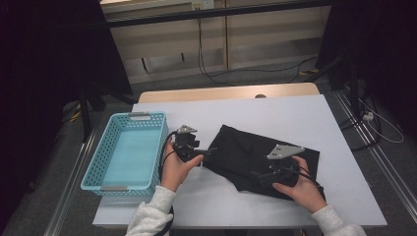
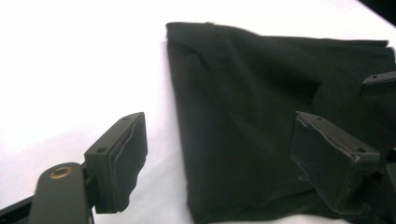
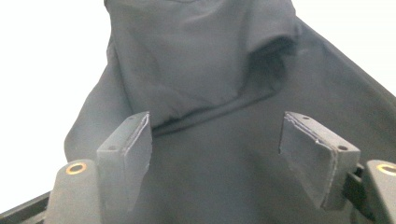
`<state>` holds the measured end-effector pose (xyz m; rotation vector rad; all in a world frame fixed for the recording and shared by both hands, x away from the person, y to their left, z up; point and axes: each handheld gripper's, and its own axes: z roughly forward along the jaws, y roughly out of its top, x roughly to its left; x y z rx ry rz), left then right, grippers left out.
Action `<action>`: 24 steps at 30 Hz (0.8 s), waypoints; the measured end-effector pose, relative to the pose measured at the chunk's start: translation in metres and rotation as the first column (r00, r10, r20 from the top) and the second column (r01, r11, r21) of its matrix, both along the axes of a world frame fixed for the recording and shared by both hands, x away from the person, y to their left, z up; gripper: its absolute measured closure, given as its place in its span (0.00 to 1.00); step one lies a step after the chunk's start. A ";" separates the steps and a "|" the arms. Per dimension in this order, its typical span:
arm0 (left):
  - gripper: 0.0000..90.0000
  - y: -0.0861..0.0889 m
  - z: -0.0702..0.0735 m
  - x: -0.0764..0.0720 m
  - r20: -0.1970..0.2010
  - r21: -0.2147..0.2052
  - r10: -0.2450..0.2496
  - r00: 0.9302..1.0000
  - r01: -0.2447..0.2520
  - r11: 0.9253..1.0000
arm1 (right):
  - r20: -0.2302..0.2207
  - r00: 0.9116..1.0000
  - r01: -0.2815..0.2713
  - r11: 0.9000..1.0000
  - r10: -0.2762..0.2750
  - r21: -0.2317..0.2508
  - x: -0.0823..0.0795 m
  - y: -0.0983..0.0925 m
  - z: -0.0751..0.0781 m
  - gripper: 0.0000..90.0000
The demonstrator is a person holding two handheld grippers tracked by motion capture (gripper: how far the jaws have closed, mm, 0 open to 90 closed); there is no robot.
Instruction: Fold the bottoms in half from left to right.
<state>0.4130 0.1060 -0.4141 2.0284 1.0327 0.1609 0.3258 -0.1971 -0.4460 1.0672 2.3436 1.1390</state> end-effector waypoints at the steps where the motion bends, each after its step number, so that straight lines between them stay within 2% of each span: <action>1: 0.21 0.002 -0.001 0.000 -0.004 0.005 -0.002 1.000 0.002 1.000 | -0.003 1.000 -0.006 1.000 0.006 -0.004 0.001 0.003 -0.001 0.28; 5: 0.20 0.006 -0.004 -0.001 -0.022 -0.003 0.007 1.000 -0.008 1.000 | -0.016 1.000 -0.018 1.000 0.018 -0.007 0.006 0.013 -0.002 0.27; 8: 0.20 0.009 -0.005 -0.002 -0.019 0.001 0.012 1.000 -0.012 1.000 | -0.021 1.000 -0.001 1.000 0.002 0.016 0.010 0.018 -0.002 0.25; 9: 0.20 0.009 -0.004 -0.002 -0.019 0.000 0.013 1.000 -0.013 1.000 | -0.019 1.000 -0.002 1.000 0.002 0.007 0.011 0.021 -0.002 0.24; 14: 0.20 0.013 -0.006 -0.002 -0.012 0.003 0.020 1.000 -0.020 1.000 | -0.010 0.998 -0.057 0.997 0.057 -0.043 0.012 0.035 -0.005 0.34; 16: 0.19 0.014 -0.007 -0.002 -0.012 0.006 0.021 1.000 -0.021 1.000 | -0.023 0.998 -0.059 0.998 0.058 -0.031 0.013 0.037 -0.008 0.34; 18: 0.19 0.014 -0.007 -0.002 -0.012 0.006 0.019 1.000 -0.019 1.000 | -0.042 0.998 -0.056 0.997 0.055 -0.044 0.014 0.038 -0.011 0.39; 20: 0.19 0.014 -0.007 -0.002 -0.012 0.008 0.015 1.000 -0.015 1.000 | -0.038 0.998 -0.052 0.997 0.050 -0.051 0.014 0.037 -0.013 0.44; 24: 0.19 0.013 -0.007 -0.002 -0.007 0.006 0.016 1.000 -0.016 1.000 | -0.022 0.998 -0.057 0.997 0.056 -0.060 0.013 0.036 -0.012 0.65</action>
